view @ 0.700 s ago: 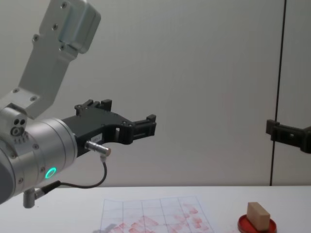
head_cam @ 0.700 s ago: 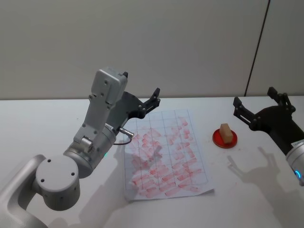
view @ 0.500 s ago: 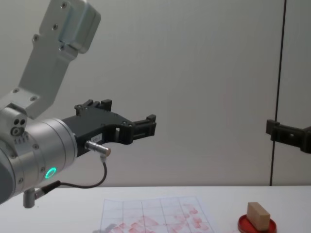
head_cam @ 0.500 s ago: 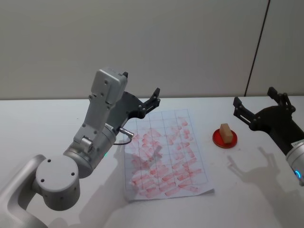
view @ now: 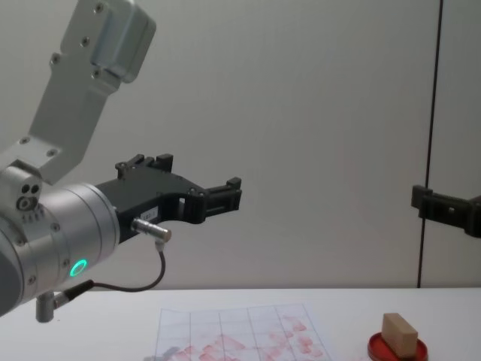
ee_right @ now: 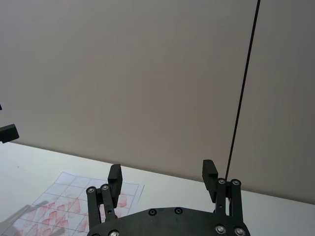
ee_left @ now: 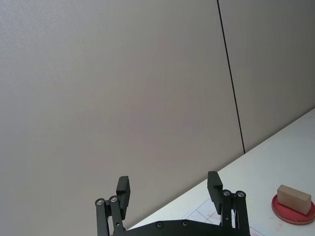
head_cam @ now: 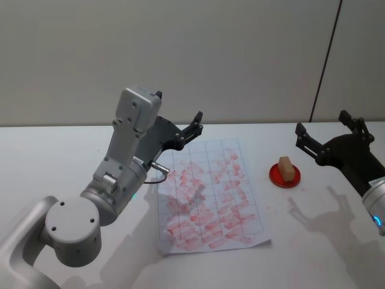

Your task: Use the one hand to pick up the stamp and affix it onto the A4 paper.

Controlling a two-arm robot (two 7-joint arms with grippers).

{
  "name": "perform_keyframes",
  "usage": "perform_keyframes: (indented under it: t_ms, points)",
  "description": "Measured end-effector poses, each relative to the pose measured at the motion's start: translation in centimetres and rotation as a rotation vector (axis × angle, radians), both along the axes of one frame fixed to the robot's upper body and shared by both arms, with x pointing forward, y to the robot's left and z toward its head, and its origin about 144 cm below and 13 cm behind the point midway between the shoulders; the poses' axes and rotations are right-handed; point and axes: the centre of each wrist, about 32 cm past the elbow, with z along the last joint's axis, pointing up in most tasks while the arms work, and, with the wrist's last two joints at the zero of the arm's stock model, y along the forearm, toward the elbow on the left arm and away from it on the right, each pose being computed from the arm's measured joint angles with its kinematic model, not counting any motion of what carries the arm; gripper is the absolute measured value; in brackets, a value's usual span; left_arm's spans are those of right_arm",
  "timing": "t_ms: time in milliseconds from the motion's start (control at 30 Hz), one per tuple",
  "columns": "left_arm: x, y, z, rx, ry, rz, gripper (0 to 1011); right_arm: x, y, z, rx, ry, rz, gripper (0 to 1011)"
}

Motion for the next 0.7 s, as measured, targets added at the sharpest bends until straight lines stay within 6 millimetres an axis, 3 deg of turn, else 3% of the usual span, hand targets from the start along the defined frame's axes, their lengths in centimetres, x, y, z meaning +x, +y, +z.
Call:
perform_keyframes:
  t_ms: [700]
  points:
    - [0.00,0.00,0.00,0.000,0.000,0.000,1001,0.01,0.00,0.01,0.000,0.000,0.000,1001]
